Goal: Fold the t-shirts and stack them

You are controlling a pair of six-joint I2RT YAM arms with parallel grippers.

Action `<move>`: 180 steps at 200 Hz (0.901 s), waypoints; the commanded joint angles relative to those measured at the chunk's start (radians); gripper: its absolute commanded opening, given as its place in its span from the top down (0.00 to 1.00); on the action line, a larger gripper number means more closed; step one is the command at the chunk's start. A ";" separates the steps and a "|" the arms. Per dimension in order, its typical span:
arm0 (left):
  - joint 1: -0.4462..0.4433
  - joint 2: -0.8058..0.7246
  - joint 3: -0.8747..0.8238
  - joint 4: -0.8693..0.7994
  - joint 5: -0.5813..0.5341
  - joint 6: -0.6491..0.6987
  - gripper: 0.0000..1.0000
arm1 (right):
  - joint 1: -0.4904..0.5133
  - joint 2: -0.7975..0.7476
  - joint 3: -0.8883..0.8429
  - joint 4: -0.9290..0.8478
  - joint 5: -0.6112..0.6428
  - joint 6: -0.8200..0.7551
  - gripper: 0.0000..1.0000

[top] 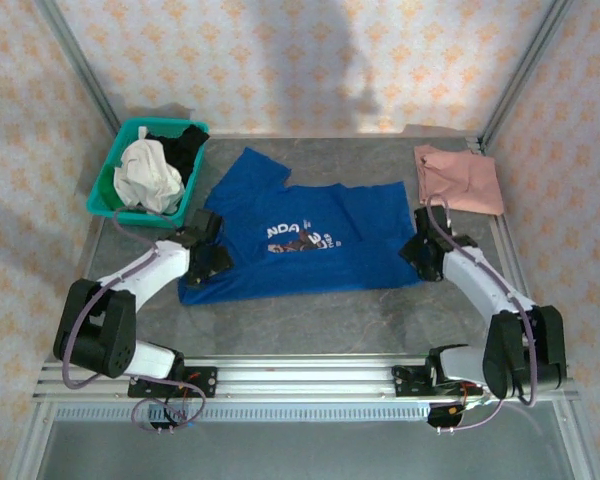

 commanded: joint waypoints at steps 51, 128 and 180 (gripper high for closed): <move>-0.028 0.520 0.818 -0.006 -0.182 0.229 0.20 | -0.011 0.461 0.563 -0.009 0.122 -0.234 0.28; 0.008 1.273 1.842 -0.186 -0.232 0.262 0.29 | -0.021 0.885 1.017 -0.114 0.154 -0.336 0.29; 0.083 1.372 1.836 -0.038 -0.107 0.119 0.30 | -0.023 1.012 1.134 -0.134 0.136 -0.365 0.29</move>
